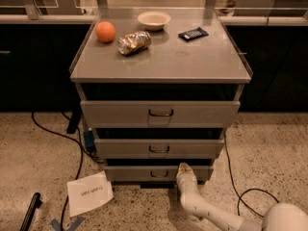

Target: Open bottom drawer

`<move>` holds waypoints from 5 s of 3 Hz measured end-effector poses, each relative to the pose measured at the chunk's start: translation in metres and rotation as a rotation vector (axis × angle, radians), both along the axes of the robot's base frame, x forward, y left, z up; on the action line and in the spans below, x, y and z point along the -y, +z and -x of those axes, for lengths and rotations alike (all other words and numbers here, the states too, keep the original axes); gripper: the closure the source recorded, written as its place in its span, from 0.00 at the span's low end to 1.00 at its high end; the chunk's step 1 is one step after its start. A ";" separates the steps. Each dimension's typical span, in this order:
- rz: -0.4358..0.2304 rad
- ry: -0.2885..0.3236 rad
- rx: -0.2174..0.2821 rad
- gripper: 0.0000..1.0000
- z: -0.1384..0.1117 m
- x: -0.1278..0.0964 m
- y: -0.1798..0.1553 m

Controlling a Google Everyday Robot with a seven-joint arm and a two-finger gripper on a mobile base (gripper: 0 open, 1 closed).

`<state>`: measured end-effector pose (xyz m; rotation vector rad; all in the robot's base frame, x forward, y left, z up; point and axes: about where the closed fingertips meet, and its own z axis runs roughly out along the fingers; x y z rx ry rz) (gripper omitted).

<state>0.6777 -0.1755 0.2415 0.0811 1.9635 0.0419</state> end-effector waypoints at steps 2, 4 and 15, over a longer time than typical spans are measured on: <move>0.018 -0.030 -0.014 1.00 -0.034 0.022 -0.008; 0.041 -0.011 -0.025 1.00 -0.072 0.021 -0.013; -0.253 0.122 -0.601 1.00 0.069 0.047 -0.099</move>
Offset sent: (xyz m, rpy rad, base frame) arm 0.0496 -0.0319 -0.0165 -0.0259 0.0433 -0.0323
